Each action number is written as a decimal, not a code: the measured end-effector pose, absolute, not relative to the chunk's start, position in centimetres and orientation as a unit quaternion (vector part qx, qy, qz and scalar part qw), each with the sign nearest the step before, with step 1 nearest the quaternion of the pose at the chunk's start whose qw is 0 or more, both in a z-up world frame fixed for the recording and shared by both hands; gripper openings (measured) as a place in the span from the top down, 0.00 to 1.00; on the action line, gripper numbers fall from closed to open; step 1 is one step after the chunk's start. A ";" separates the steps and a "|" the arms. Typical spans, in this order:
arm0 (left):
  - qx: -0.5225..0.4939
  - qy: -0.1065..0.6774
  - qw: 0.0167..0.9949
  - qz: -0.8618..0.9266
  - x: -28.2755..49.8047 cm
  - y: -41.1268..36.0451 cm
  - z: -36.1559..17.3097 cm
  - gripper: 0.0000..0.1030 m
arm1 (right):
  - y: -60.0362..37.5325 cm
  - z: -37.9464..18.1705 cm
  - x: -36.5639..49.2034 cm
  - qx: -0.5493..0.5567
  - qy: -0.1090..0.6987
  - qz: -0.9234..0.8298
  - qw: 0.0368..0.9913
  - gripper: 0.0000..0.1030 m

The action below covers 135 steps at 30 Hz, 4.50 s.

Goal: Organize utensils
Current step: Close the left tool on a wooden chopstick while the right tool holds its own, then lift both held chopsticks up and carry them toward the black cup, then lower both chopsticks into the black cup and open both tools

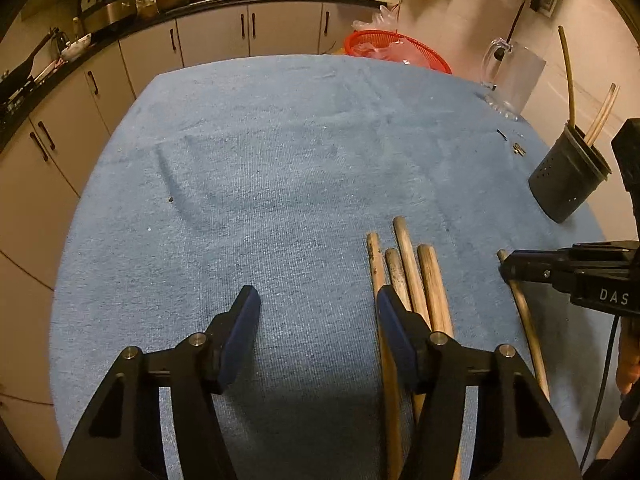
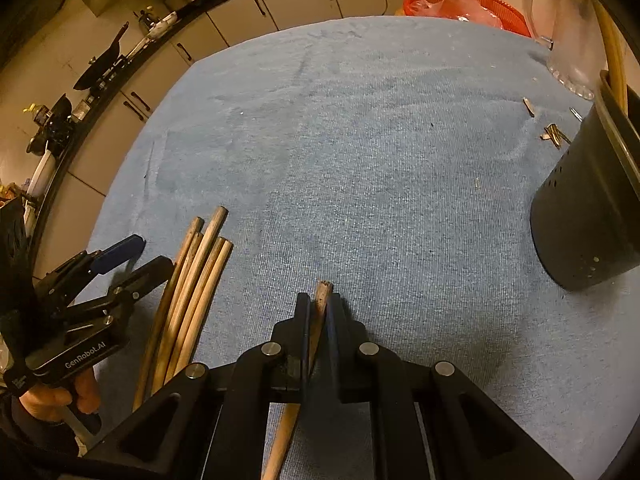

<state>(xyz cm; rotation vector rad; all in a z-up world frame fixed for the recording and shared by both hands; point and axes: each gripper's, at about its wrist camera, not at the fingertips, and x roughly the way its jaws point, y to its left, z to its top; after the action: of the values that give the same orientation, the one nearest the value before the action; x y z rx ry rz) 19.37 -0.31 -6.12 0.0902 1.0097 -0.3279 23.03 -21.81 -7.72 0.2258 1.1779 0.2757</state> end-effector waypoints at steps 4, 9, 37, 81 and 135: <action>0.034 0.472 0.866 -0.162 19.4 -0.4 -5.4 0.41 | -22.2 -7.9 22.9 0.113 0.552 0.132 0.816 0.92; 0.061 0.479 0.862 -0.154 20.1 -1.3 -5.6 0.42 | -21.9 -7.9 22.9 0.110 0.552 0.131 0.816 0.92; 0.102 0.536 0.825 -0.149 24.4 -4.2 -5.9 0.75 | -22.6 -8.2 25.1 0.143 0.593 0.134 0.781 0.92; -0.055 0.272 0.948 -0.157 16.1 -1.1 14.1 0.94 | -25.8 12.8 14.2 0.088 0.359 0.172 0.913 0.94; -0.056 0.236 0.925 -0.293 16.8 -18.3 19.5 0.94 | -39.2 23.8 10.1 0.076 0.298 0.075 0.949 0.94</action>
<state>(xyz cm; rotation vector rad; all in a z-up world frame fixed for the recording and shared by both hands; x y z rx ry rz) 16.85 -18.34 19.53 -0.1153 0.4839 -0.6002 10.13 -39.20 23.79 0.1539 0.6054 0.1531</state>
